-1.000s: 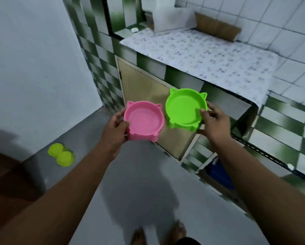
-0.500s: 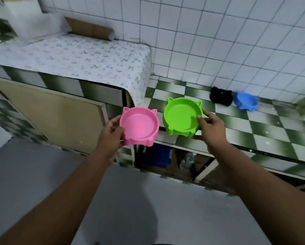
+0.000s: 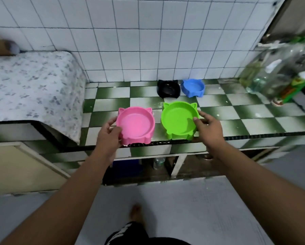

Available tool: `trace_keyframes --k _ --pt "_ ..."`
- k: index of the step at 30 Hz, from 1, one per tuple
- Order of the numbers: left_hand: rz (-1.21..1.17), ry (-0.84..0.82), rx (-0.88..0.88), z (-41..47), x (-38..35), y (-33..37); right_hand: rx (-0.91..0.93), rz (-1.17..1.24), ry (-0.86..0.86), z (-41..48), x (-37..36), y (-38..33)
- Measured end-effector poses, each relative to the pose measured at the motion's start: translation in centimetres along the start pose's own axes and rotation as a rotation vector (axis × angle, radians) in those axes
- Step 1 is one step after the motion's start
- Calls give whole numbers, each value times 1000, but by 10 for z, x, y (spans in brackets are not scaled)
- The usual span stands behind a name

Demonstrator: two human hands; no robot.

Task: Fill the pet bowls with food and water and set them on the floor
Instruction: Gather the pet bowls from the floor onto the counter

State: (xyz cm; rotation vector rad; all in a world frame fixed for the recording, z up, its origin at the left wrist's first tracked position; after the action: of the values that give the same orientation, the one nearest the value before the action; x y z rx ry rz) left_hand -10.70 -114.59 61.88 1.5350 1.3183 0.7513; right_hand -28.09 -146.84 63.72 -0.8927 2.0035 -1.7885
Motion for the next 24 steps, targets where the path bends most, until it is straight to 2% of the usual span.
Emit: trace_keyframes --k 6,9,14,18,24 --pt "86 -53 98 63 -56 -18 -25 -131 179 51 42 24" --pt "154 -58 140 94 -86 -25 -72 -160 212 79 55 40" --pt "195 -59 198 124 -130 -44 -121 -188 222 133 73 63" --pt "216 -31 190 151 -164 -52 -170 -207 162 197 80 79" --pt "251 47 208 175 -214 -58 -57 -492 121 270 91 65"
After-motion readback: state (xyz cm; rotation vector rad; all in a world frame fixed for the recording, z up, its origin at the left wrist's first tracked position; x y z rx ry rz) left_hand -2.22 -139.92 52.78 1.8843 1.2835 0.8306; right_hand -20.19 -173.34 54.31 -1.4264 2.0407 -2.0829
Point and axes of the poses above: each hand's wrist, its own z-axis towards the middle knuckle, its own x-axis out of the back of the hand, y = z × x, the point moved 9 cm from there along z, towards the middle knuckle, and after that the axes turned 2 degrees about -z, right-handed, at the moved point
